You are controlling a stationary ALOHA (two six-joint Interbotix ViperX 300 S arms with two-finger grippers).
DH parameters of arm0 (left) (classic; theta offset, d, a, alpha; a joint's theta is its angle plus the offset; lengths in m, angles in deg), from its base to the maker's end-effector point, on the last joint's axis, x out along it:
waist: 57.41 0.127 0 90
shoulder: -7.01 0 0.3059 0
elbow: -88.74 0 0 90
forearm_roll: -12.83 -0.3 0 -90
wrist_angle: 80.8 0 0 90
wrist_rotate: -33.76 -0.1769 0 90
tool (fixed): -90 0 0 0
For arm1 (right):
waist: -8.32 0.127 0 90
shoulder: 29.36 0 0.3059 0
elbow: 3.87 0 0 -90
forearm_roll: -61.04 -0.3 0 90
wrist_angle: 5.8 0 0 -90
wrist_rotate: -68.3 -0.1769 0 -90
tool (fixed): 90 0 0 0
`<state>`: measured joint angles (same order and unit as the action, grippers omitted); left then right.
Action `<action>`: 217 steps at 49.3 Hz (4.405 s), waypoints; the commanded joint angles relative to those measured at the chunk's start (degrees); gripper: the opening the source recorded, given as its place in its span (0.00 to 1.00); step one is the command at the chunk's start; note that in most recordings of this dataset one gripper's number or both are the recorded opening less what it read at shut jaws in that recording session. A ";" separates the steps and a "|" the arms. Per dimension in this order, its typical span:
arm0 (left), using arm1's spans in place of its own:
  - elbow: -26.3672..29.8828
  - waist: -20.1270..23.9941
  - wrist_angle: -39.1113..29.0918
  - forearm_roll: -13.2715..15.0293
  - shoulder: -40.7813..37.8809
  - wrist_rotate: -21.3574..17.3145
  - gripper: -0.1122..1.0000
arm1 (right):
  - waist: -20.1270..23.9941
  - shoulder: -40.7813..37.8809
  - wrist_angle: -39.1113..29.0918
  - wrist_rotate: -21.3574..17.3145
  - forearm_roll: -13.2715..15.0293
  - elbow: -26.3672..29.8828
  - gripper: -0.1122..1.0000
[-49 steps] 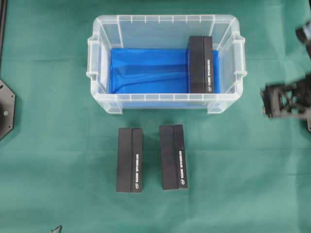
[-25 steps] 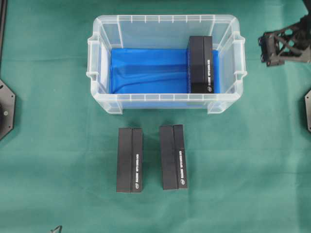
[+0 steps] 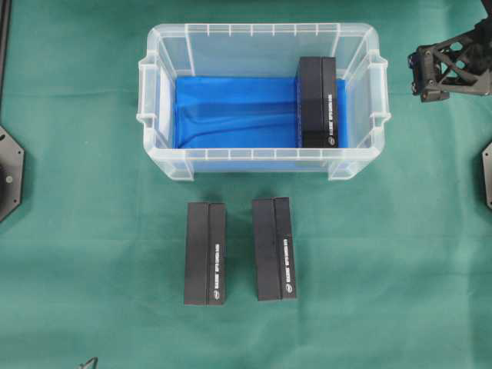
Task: Take the box out of the case with the right arm.
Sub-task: 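Move the open right gripper over the right black box in the case, then lower the right gripper around the right box and close it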
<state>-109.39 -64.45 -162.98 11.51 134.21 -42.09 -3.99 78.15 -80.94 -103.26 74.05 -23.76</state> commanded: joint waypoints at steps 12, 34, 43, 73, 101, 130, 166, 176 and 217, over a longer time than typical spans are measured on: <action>0.62 -0.18 0.26 0.00 -0.09 -0.09 0.12 | 0.09 -2.11 4.31 -1.14 -1.23 2.55 0.92; 0.62 -0.18 0.26 0.00 0.44 -0.09 0.12 | 2.46 -18.98 7.12 -0.62 -1.05 17.58 0.92; 0.53 -0.18 0.26 -0.09 0.44 -0.18 0.12 | 2.99 -23.03 7.12 -0.53 -1.14 21.71 0.92; 0.62 -0.09 0.26 0.00 0.70 -0.18 0.12 | 3.08 -25.22 7.12 -0.79 -1.23 23.12 0.92; 0.53 -0.18 0.18 -0.09 0.97 -0.09 0.12 | 3.08 -25.22 7.03 -0.79 -1.23 22.85 0.92; 0.53 -0.09 0.26 -0.09 1.05 -0.09 0.12 | 3.08 -25.22 7.12 -0.88 -1.23 22.85 0.92; 0.62 -0.09 0.26 0.00 1.05 -0.09 0.12 | 3.08 -25.31 7.03 -0.97 -1.23 22.76 0.92; 0.62 -0.18 0.18 0.00 0.97 0.00 0.12 | 3.08 -25.22 7.03 -1.05 -1.14 22.68 0.92; 0.53 -0.09 0.18 0.00 0.97 0.00 0.12 | 2.99 -30.67 12.13 -2.20 -1.05 17.40 0.92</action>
<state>-109.48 -64.45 -162.98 11.51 135.44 -42.09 -1.00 47.04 -69.17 -105.46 72.82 -6.62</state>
